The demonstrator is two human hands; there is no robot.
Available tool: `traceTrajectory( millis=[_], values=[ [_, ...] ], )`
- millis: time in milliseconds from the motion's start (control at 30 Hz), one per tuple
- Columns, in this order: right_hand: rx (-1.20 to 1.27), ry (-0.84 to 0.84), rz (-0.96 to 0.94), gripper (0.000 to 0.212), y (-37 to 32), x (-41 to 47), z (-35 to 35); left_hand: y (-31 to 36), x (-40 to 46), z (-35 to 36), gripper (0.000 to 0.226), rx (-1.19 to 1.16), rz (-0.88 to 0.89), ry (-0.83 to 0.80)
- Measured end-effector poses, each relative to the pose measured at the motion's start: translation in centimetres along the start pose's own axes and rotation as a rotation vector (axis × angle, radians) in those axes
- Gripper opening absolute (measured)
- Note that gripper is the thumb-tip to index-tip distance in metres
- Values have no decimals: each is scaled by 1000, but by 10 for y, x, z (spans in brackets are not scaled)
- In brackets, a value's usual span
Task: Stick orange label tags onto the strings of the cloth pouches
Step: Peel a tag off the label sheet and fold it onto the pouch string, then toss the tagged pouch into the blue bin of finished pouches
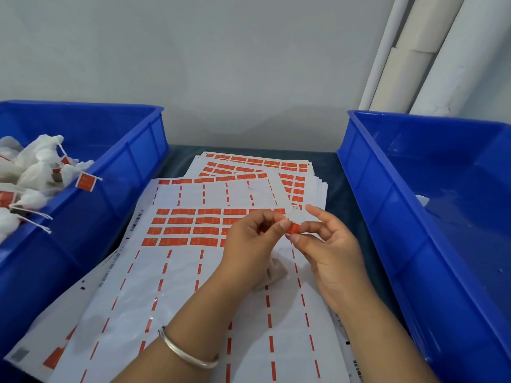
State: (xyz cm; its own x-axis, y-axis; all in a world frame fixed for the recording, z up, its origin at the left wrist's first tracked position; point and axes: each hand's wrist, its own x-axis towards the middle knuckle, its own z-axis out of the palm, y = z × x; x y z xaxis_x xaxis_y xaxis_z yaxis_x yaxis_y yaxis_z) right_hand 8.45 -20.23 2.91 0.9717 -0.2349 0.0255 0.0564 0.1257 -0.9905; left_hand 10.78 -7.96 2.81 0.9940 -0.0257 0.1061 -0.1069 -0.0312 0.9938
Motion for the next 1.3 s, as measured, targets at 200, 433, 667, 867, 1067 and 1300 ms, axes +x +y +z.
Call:
traceTrajectory(
  millis=[200,433,667,867,1067,1300],
  values=[
    [272,59,96,31,2,4,-7,-6,-3,4,8,146,-14,-16],
    [359,179,179,17,16,7,-10,-22,-1,13,17,460,28,16],
    [-79,156,3,20,28,-1,7,-15,-4,14,31,512,154,198],
    [-167,149,-13,23,30,0,5,21,-10,-2,24,482,169,295],
    [-264,170,-40,23,29,0,9,116,-9,-54,8,309,257,480],
    [-335,164,-18,19,31,-2,8,172,-5,-143,14,93,368,837]
  ],
)
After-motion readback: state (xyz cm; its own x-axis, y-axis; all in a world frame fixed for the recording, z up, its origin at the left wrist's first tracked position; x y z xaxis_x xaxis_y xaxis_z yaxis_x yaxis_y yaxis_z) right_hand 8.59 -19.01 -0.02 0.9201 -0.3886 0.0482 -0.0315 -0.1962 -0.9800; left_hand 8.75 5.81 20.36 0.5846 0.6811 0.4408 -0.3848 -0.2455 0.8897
